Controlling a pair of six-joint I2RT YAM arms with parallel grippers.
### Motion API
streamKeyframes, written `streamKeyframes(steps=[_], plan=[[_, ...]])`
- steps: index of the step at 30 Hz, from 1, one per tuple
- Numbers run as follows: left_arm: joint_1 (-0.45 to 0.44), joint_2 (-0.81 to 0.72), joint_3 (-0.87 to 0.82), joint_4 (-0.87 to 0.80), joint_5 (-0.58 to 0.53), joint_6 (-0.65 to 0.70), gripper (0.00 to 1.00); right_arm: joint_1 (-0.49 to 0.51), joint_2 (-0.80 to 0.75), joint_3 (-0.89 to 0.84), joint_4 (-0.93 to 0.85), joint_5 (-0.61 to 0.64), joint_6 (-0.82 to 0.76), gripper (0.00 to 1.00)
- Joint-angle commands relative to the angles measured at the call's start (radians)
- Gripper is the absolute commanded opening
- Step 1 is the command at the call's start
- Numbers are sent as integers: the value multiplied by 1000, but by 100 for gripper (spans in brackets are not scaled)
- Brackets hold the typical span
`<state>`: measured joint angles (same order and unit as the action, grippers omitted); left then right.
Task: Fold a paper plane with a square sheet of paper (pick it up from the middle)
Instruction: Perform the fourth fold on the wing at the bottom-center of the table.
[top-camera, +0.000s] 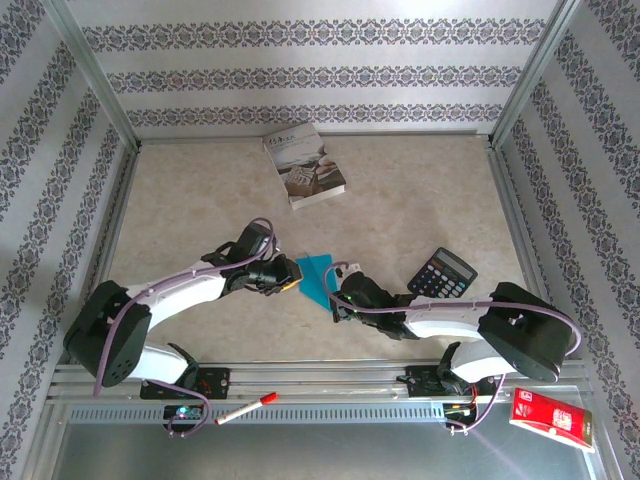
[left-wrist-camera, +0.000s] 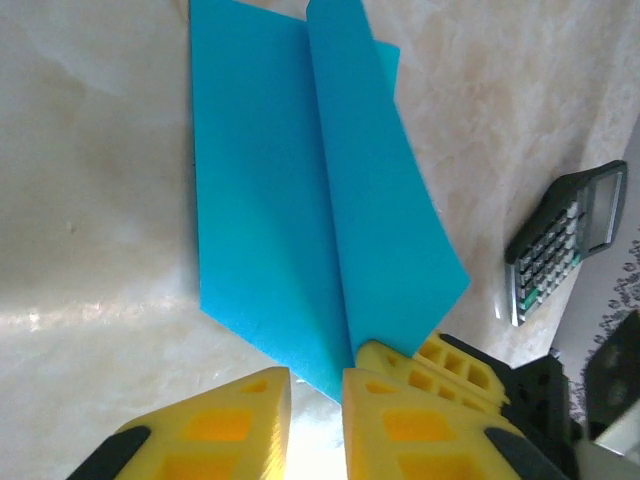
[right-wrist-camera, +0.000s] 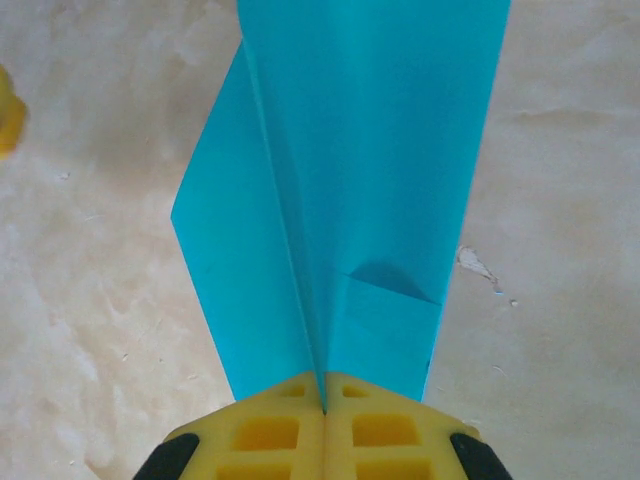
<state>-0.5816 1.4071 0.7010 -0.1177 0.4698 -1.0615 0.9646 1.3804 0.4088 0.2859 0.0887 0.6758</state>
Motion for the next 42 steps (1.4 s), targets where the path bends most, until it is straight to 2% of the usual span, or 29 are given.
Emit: streamKeyframes(steps=[1, 9, 15, 23, 30, 34, 37, 42], plan=[[-20, 52, 35, 80, 6, -13, 16, -20, -23, -38, 79, -43, 81, 1], [-41, 202, 89, 168, 32, -4, 6, -55, -4, -107, 201, -75, 203, 0], [-43, 252, 92, 187, 25, 4, 3, -62, 32, -124, 256, -83, 263, 0], [-42, 301, 95, 187, 3, 44, 2, -75, 38, -157, 320, -85, 305, 0], [-42, 332, 100, 174, -16, 76, 1, -118, 19, -174, 352, -141, 295, 0], [-42, 297, 74, 182, -13, 71, 1, -139, 19, -152, 340, -199, 239, 0], [-40, 222, 44, 191, -19, 63, 3, -152, 50, -112, 314, -276, 182, 0], [-7, 61, -14, 115, -75, 46, 8, -156, 130, -26, 305, -394, 116, 0]])
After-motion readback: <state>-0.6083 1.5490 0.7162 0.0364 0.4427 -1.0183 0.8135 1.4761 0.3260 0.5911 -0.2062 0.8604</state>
